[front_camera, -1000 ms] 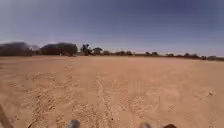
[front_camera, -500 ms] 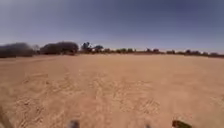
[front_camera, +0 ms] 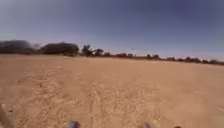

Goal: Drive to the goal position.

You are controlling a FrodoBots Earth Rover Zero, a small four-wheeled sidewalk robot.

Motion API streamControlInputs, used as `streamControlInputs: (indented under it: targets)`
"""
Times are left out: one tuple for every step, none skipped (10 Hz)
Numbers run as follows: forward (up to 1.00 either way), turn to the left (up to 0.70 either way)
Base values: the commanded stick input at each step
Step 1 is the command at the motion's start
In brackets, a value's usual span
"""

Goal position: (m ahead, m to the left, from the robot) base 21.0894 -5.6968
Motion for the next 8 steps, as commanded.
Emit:
streamControlInputs:
  targets:
    - [0.50,0.00]
    - [0.50,0.00]
    - [0.50,0.00]
    - [0.50,0.00]
    - [0.50,0.00]
    - [0.50,0.00]
    - [0.50,0.00]
    - [0.50,0.00]
